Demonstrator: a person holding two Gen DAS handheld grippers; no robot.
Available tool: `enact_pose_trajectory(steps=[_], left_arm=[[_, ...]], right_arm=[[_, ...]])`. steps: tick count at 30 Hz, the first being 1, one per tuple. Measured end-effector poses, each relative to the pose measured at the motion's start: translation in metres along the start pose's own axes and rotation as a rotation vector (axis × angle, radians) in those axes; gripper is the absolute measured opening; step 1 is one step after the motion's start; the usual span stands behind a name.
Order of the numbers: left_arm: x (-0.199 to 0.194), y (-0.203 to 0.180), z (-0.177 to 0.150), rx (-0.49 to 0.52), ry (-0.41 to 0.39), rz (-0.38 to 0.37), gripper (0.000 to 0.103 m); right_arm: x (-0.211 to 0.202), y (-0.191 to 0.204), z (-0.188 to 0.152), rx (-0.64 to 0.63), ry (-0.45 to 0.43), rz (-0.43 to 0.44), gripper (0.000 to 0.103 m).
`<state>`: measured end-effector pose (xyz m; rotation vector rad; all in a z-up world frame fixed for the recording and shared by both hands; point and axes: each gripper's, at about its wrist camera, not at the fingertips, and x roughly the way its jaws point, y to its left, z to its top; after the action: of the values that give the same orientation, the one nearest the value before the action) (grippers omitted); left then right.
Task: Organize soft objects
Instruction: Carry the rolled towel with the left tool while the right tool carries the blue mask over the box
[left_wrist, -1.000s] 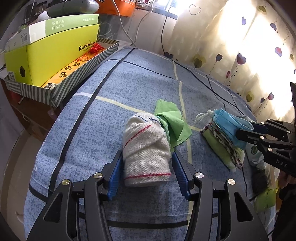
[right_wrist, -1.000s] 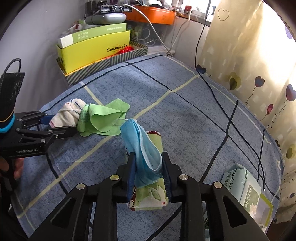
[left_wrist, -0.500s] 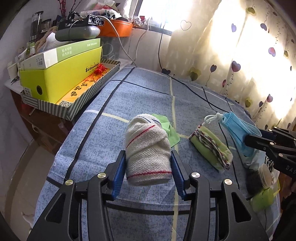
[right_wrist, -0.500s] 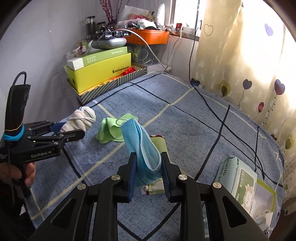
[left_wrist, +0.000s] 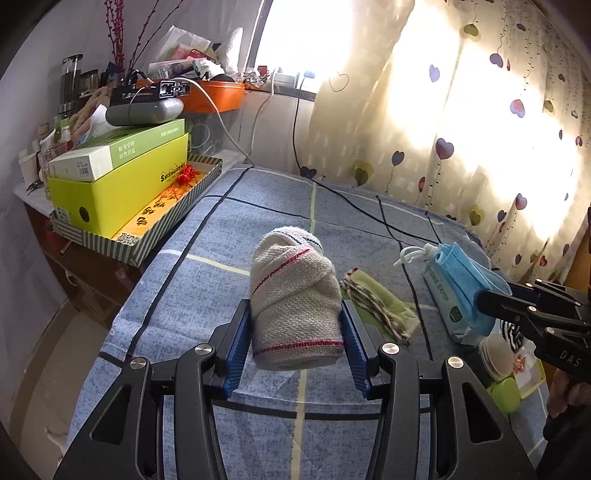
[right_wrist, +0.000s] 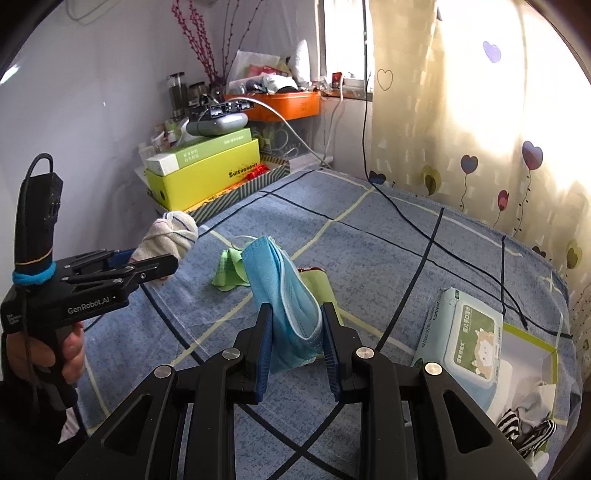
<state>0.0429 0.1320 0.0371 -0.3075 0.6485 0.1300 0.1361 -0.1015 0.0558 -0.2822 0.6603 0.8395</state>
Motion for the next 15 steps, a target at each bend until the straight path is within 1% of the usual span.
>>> enact_pose_trajectory(steps=[7, 15], left_arm=[[-0.007, -0.032, -0.001, 0.046, -0.009, -0.069, 0.048], [-0.010, -0.065, -0.001, 0.102, -0.007, -0.116, 0.048]], right_arm=[[-0.024, -0.011, -0.012, 0.046, -0.033, -0.021, 0.024], [-0.048, -0.023, -0.029, 0.089, -0.072, -0.045, 0.024]])
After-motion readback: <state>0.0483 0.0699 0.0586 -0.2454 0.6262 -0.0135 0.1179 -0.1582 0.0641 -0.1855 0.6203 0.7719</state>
